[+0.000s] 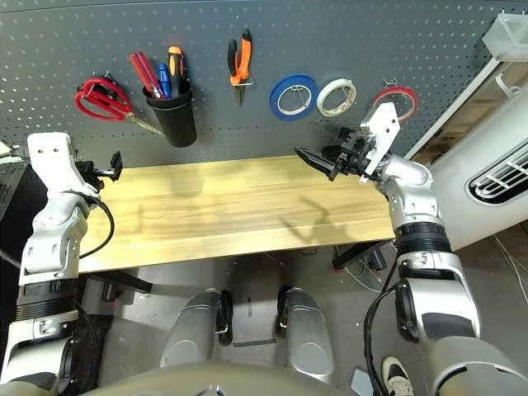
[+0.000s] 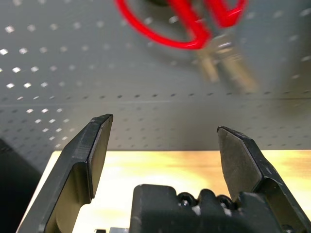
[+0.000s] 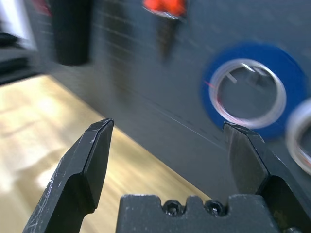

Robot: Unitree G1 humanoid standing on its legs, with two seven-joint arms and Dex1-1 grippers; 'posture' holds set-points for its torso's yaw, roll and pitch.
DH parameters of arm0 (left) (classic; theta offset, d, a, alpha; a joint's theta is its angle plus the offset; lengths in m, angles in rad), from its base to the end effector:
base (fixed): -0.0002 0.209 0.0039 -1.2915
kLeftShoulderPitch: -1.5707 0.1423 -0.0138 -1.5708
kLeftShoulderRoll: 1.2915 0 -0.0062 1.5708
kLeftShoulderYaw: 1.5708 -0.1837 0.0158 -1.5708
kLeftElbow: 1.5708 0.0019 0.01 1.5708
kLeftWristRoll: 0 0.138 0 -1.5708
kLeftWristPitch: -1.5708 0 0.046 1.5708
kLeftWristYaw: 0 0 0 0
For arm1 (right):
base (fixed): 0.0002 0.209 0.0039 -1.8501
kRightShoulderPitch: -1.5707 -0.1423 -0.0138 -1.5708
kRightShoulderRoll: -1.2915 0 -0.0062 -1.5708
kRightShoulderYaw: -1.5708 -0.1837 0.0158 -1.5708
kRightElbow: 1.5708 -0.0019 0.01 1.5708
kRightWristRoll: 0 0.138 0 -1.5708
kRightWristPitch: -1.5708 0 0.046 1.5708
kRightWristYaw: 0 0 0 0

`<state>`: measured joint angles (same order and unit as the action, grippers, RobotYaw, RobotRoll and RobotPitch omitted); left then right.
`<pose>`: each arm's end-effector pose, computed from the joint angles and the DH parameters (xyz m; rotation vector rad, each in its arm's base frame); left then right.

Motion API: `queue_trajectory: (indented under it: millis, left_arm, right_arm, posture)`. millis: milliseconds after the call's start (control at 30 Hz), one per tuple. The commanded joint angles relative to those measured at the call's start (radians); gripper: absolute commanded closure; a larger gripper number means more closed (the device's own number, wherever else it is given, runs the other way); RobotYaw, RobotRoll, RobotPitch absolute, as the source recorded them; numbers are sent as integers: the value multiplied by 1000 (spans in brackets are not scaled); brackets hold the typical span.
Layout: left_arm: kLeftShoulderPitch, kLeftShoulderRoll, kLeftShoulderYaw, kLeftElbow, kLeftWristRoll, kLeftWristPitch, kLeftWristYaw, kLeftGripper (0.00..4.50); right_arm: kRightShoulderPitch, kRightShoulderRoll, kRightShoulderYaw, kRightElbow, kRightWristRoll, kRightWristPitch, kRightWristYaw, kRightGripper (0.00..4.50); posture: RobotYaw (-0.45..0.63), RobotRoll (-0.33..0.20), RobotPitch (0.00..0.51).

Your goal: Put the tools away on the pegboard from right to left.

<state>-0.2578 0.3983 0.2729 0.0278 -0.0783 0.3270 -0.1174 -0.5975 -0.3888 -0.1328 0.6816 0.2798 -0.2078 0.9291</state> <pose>0.2426 0.2633 0.1147 0.2308 0.0443 0.1638 0.3058 -0.2445 0.1049 -0.1078 -0.1527 0.7420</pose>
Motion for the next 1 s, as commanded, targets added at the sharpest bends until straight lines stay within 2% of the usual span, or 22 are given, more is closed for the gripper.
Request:
queue_trajectory:
  millis: [33,167,333,467,700,1000]
  left_arm:
    - [25,-19,-10,59,0,-93,-15,30]
    - [34,-50,-15,159,-5,-286,-45,30]
    - [39,-80,-27,292,9,-448,-41,30]
    - [55,-89,-15,326,4,-491,-23,30]
    - [90,-98,9,316,-23,-499,-10,30]
    - [107,-105,12,329,-34,-510,-20,30]
  right_arm:
    - [11,14,-19,64,-49,-62,-136,0]
    - [-7,40,-35,171,-105,-133,-344,0]
    - [-35,78,-58,283,-137,-207,-537,0]
    - [-48,70,-55,331,-156,-243,-611,0]
    - [-46,68,-49,362,-166,-277,-635,0]
    - [-12,64,-53,345,-173,-312,-680,0]
  posture:
    - [37,0,83]
    - [38,0,81]
    - [35,0,82]
    - [36,0,83]
    - [23,0,85]
    - [8,0,54]
